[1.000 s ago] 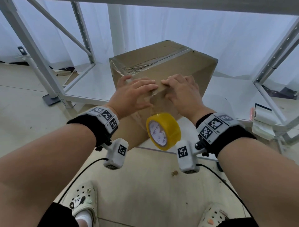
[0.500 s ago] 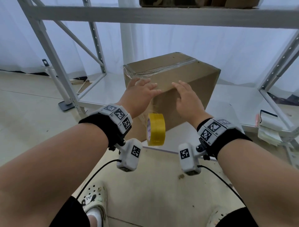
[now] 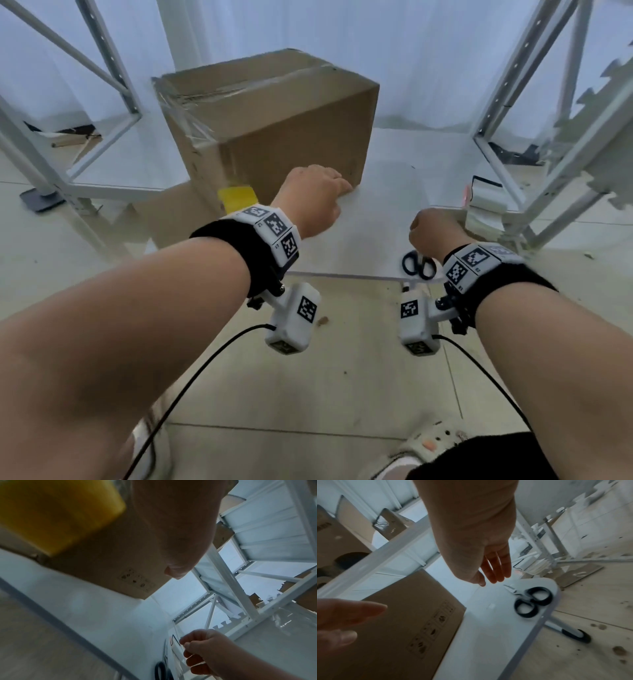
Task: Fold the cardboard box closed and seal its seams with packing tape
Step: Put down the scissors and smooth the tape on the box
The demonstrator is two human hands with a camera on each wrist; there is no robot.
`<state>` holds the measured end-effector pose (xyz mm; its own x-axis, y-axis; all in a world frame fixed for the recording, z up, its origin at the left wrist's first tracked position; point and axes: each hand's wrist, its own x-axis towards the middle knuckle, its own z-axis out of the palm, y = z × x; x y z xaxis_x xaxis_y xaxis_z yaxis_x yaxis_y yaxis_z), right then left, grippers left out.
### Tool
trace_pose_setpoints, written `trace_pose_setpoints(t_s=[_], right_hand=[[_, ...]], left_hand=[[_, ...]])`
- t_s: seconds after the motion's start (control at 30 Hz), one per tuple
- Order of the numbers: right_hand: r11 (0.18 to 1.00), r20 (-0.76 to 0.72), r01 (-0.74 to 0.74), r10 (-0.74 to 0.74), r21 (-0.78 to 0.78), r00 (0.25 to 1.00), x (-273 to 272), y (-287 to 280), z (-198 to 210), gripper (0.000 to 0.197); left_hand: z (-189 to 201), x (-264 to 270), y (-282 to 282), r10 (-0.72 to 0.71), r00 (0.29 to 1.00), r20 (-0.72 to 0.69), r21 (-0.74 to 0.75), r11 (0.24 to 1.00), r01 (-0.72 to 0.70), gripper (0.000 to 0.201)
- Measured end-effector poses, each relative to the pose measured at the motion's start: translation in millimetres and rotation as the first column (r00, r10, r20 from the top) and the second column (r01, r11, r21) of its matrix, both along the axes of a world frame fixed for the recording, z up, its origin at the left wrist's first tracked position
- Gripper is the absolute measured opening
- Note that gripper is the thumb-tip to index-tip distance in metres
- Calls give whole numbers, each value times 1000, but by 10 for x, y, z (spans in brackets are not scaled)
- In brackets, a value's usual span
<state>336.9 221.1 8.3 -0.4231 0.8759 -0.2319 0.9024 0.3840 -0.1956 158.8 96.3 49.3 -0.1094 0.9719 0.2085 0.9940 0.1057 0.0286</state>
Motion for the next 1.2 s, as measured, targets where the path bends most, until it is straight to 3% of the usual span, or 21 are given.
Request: trace_pose_setpoints(t_s=[0.13,0.3,0.4,0.43,0.57,0.67,0.77,0.9,1.03,1.1,1.2], right_hand=[[1000,86,20,-21,9,996,192,109,-260,46],[995,25,95,-96,39,995,163,133,-556,56],[990,14,131,-132,44,991,89,167,-678,76],[988,-17,152,-152,24,988,69,171,-685,75],[971,-293,238,-219,33,931,-77,150,-518,38],[972,-593,233,-183,8,784,-317,69,-309,38],[985,-796,154,-150,-72,586,-567,-118,-135,46],[998,-868,-56,20,-9,497,-867,-531,70,44],[973,-861,-228,141,30,489,-1010,-812,218,41],[966,-859,-255,154,28,488,-987,-870,294,30],[953,-846,-301,150,-13,511,-898,-865,412,28]], left_hand=[[-249,186,159,19,998,62,-80,997,-14,43],[-433,168,254,40,997,72,-140,990,-30,42],[-503,114,271,56,996,74,-161,986,-44,42],[-512,98,269,62,995,78,-168,985,-48,42],[-475,31,219,67,994,86,-136,989,-54,41],[-347,-20,110,21,991,135,-21,1000,-18,40],[-143,-96,-88,-18,992,126,128,992,2,35],[94,-294,-474,27,999,40,282,959,-37,31],[158,-573,-855,137,986,92,346,924,-161,19],[166,-648,-993,208,953,220,387,878,-281,16],[157,-634,-1074,350,775,526,234,816,-528,32]])
